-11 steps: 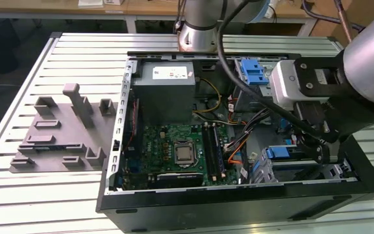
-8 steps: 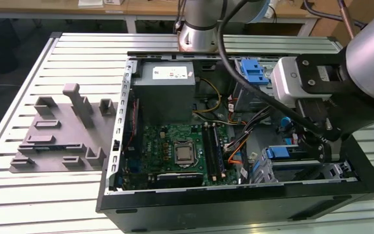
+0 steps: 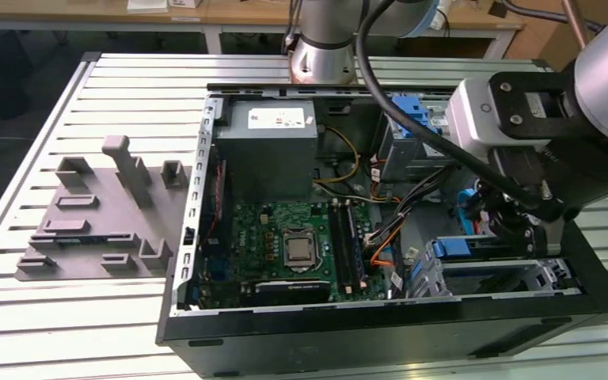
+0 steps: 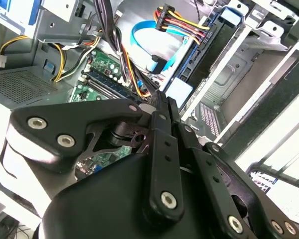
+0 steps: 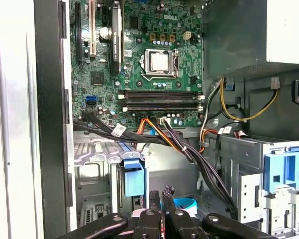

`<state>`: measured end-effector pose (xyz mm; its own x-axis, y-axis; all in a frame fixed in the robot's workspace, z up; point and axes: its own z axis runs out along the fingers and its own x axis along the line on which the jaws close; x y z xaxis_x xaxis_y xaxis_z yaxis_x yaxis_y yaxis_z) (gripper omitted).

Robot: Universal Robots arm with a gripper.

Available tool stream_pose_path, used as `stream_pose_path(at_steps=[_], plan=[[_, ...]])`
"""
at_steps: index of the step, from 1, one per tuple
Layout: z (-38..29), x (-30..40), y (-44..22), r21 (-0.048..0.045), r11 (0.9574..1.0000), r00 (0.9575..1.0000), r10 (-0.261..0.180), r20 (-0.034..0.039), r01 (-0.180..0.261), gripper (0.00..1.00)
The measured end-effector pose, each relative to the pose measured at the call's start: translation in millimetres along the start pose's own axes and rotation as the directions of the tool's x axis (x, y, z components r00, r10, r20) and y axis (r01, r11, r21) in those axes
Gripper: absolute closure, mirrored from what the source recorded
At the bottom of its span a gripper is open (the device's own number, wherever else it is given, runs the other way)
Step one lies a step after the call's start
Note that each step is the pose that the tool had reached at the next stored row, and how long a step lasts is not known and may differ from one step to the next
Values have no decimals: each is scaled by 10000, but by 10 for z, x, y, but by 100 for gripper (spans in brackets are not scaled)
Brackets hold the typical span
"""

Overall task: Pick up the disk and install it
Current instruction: 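Insert the second disk wire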

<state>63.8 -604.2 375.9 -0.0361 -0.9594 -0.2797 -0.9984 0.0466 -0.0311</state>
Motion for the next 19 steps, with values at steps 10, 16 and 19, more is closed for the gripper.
stream_pose_path(at_steps=[10, 16, 19], plan=[[-128, -38, -4, 0, 10000, 10000, 0, 0, 0, 84], [-189, -55, -6, 0, 10000, 10000, 0, 1, 0, 84], [-184, -54, -6, 0, 10000, 10000, 0, -1, 0, 84]])
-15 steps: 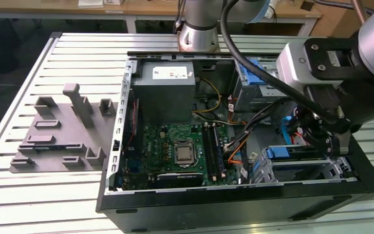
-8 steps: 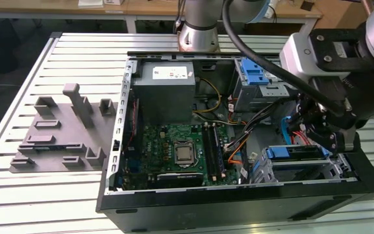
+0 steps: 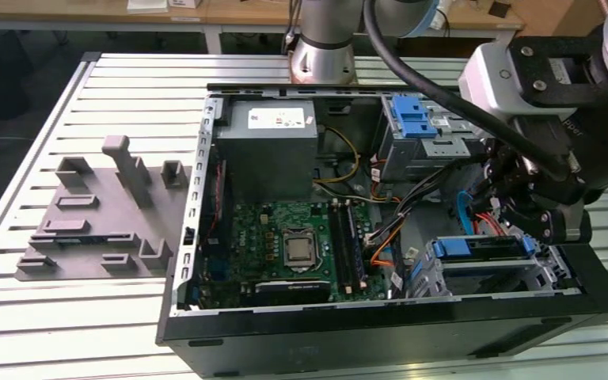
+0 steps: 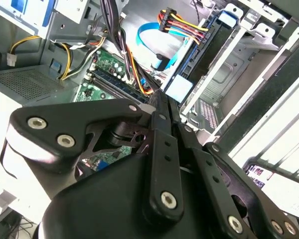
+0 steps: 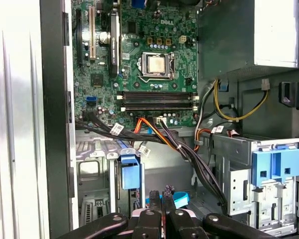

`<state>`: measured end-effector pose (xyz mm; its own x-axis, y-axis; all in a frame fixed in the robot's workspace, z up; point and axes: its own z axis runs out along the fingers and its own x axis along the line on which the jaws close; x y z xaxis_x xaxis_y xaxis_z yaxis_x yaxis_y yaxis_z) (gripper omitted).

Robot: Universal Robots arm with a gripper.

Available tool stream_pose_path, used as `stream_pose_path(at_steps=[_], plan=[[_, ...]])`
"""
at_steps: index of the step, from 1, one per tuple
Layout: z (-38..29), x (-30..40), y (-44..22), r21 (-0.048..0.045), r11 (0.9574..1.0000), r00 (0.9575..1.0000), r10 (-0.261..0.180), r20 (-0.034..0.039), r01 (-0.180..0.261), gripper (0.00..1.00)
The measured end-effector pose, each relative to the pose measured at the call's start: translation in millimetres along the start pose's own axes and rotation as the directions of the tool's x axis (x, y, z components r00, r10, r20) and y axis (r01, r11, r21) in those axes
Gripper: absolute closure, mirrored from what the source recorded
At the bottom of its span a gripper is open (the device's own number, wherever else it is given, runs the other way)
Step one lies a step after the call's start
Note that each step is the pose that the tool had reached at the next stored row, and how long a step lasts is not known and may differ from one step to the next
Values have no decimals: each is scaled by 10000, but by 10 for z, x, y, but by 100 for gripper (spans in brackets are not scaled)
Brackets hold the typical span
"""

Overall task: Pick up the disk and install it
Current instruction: 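Insert the second disk wire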

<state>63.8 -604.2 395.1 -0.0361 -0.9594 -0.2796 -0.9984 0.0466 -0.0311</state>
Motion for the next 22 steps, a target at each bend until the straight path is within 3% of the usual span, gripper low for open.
stream_pose_path(at_steps=[8, 15, 22], plan=[[4, 1, 0, 0, 10000, 10000, 0, -4, 0, 84], [6, -3, 0, 8, 10000, 9997, -10, -234, 10, 84], [27, -61, 3, 9, 10000, 9997, -11, -255, 11, 84]])
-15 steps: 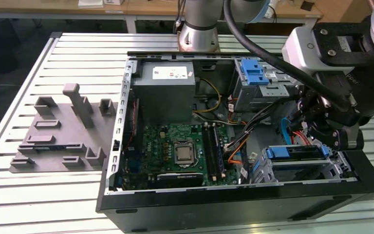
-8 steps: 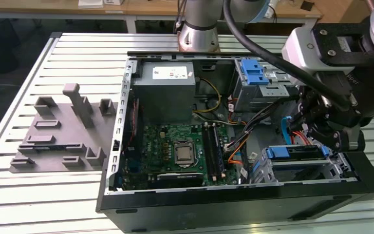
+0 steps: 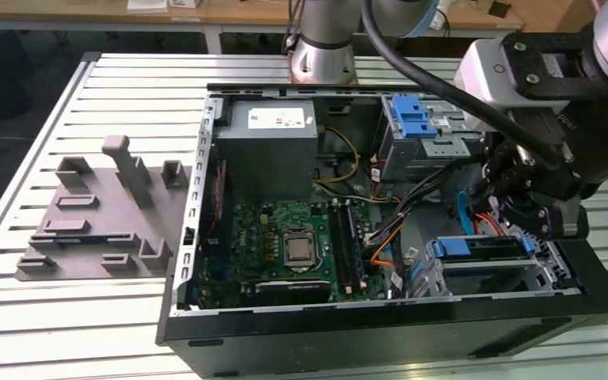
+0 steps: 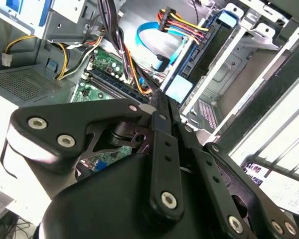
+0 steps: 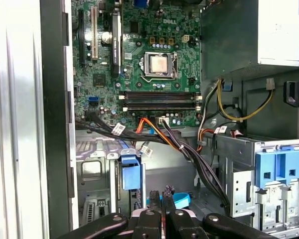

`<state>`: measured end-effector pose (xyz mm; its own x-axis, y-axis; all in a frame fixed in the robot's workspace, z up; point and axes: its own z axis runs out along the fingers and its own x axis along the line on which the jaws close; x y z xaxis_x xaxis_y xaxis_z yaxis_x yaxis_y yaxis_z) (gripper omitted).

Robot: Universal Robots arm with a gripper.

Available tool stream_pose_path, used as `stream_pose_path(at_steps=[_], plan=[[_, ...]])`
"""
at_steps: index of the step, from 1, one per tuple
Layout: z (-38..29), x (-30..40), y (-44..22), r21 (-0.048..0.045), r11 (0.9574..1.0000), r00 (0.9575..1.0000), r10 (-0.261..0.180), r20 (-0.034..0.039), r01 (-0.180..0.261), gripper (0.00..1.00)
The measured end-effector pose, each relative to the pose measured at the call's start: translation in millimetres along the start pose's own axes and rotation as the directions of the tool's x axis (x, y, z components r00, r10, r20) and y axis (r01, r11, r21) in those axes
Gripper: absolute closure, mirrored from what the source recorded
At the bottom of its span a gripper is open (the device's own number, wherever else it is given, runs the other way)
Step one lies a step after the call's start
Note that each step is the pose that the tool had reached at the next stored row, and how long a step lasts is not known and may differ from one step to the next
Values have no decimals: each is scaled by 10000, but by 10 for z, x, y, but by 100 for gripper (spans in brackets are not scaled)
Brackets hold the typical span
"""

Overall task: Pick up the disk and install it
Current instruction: 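Insert the second disk wire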

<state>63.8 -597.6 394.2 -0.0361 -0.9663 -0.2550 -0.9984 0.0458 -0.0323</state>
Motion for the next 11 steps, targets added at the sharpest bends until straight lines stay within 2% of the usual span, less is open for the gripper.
stream_pose_path(at_steps=[6, 11], plan=[[33, -34, -16, 2, 10000, 10000, -2, -61, 2, 84], [53, -58, -30, 3, 10000, 10000, -2, -69, 2, 84]])
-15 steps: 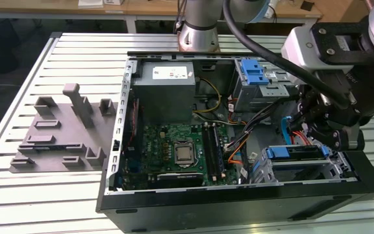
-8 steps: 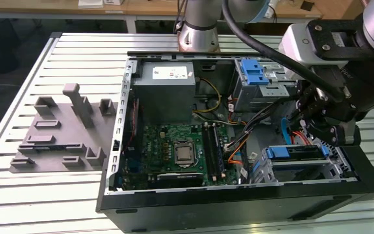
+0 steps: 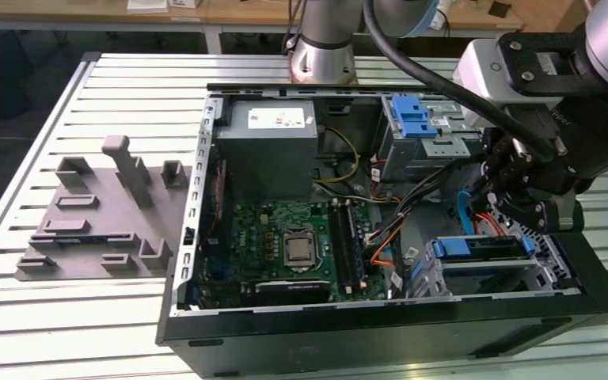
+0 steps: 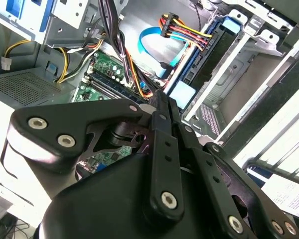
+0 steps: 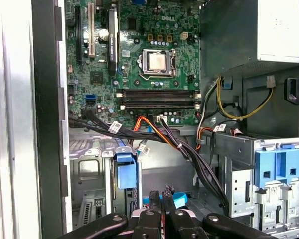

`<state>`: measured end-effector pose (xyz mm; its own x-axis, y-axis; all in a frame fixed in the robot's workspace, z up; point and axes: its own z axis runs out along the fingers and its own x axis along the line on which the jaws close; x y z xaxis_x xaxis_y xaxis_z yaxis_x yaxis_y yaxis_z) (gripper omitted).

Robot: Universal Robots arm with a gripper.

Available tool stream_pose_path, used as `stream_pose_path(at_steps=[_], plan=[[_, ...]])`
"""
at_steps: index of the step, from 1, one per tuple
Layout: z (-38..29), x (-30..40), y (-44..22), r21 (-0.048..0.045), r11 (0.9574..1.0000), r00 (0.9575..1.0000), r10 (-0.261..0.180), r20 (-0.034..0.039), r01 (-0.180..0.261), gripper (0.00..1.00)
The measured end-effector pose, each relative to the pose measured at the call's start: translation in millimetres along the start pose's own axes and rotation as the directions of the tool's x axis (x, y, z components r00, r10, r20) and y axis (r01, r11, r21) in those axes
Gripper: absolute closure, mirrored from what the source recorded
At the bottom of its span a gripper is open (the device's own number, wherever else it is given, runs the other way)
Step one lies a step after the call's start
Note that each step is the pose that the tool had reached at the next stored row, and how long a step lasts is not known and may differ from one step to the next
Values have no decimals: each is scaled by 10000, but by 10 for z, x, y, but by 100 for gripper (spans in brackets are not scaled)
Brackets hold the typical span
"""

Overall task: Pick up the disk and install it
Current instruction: 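Insert the second disk wire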

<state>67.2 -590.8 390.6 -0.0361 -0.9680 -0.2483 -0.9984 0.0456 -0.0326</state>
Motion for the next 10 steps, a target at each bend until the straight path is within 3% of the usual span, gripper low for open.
stream_pose_path(at_steps=[8, 9, 10], plan=[[3, -11, -6, -14, 10000, 10000, 1, -10, -1, 84], [23, -49, -34, -133, 9999, 10000, 31, -42, -31, 84], [32, -63, -47, -180, 9998, 10000, 43, -51, -44, 84]])
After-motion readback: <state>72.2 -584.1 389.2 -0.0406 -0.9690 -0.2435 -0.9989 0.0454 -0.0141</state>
